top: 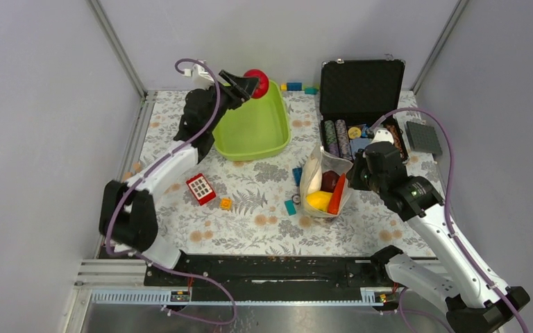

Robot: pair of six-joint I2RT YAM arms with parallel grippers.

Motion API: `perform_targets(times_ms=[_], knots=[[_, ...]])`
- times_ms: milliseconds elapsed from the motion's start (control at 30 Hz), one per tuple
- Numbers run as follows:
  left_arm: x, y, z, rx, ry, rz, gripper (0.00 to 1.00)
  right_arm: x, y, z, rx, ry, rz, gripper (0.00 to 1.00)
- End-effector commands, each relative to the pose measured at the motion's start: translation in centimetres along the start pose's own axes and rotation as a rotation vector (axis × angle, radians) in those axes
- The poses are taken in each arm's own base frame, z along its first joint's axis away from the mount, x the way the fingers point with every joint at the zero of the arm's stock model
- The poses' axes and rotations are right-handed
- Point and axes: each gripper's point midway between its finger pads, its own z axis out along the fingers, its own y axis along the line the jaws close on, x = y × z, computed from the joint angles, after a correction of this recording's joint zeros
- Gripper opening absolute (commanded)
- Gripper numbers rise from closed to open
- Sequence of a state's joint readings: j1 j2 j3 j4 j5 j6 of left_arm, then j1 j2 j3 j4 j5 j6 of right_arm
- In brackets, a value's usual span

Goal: Place the food in the zip-top bag and seal the zipper
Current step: Place the fake vegetable in the zipper food storage bag.

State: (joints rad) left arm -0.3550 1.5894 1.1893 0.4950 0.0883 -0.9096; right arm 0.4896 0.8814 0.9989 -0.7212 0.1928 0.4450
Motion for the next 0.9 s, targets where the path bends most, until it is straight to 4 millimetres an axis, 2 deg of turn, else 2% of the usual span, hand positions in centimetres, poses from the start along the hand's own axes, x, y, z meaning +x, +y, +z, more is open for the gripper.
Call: perform_targets(times_ms=[0,100,167,267,367,400,467,600,800,867], knots=[[5.6,-8.5,-5.3,0.335,0.214,0.296,0.14,-0.5,0.4,0.0,-0.020,-0.018,0.004,0.00],[9.9,-13.3,-10.2,0.566,0.330,0.447,0.15,-0.3,0.6,0.0,-0.032,-0.010,0.002,0.00],[12.1,-15.5,-13.3,0.670,0.361,0.529,0.15,-0.3,0.6,0.0,-0.033,-0.010,0.004,0.00],[15.1,-18.0,-18.0,0.822,0.385,0.646,0.18,-0.3,0.7,-0.1,-0.038,-0.011,0.003,0.00],[17.5,-18.8,-21.4,0.931,0.405,0.743,0.22,-0.3,0.6,-0.1,-0.037,-0.009,0.003,0.00],[18.3,-18.4,-21.8,0.935,0.412,0.764,0.26,-0.3,0.7,-0.1,-0.039,-0.011,0.003,0.00],[19.1,-18.2,-21.5,0.907,0.413,0.770,0.29,-0.2,0.6,0.0,-0.038,-0.008,0.004,0.00],[21.0,-18.4,-20.1,0.876,0.478,0.759,0.28,-0.1,0.8,0.1,-0.043,0.000,0.002,0.00],[22.7,-18.2,-17.6,0.807,0.494,0.767,0.28,-0.1,0.7,0.0,-0.043,-0.004,0.002,0.00],[23.3,-18.3,-17.3,0.810,0.510,0.770,0.35,-0.1,0.7,0.0,-0.043,-0.002,0.002,0.00]])
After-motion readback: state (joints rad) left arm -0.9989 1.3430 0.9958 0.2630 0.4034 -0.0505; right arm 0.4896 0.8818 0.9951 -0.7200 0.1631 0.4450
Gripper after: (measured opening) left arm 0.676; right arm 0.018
